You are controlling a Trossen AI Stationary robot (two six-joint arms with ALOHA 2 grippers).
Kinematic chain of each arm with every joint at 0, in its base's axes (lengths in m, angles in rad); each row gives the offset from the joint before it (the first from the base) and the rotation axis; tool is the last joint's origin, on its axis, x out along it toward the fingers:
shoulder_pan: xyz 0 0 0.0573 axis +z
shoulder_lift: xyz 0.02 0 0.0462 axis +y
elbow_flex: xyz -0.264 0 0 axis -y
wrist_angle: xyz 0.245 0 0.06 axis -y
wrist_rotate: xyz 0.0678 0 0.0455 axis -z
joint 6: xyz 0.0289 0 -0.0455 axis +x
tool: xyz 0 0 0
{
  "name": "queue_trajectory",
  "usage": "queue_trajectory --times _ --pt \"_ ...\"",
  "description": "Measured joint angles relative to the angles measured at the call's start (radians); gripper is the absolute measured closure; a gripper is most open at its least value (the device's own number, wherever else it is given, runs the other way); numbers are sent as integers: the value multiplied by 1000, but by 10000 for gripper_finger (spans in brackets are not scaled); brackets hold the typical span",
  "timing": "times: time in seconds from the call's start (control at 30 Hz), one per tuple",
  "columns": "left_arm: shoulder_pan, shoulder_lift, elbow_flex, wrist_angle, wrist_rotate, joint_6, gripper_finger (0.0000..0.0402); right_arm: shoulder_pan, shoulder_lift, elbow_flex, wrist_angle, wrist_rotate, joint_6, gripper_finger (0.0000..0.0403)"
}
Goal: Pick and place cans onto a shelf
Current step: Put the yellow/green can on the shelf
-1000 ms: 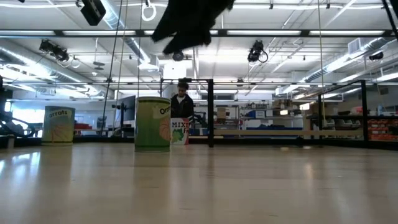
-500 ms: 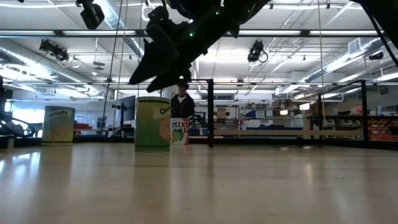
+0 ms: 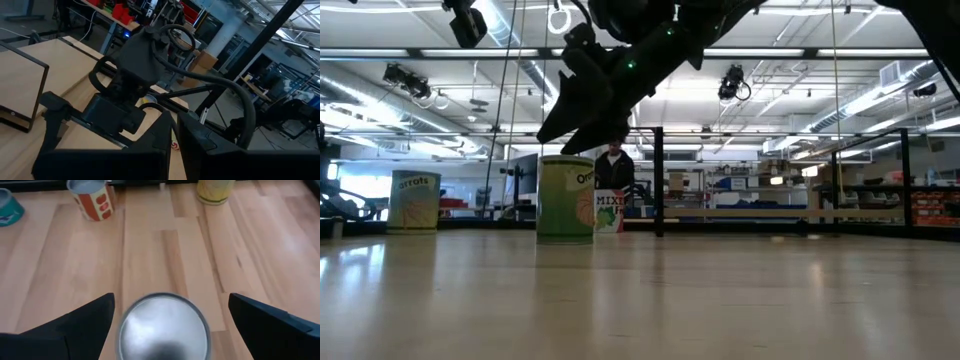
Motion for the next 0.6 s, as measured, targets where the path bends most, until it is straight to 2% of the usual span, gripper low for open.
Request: queue_trajectory --times 0.07,0.37,0.5,0.6 --pt "0 0 0 1 0 0 365 -4 0 0 -5 -36 0 3" --pt "0 -40 2 -22 17 -56 365 -2 0 -51 4 -39 -8 4" --pt "0 -61 74 -256 22 -64 365 -1 0 -92 46 -30 -8 4" --pt "0 -59 146 -435 -33 -60 365 0 0 -118 89 -27 -8 5"
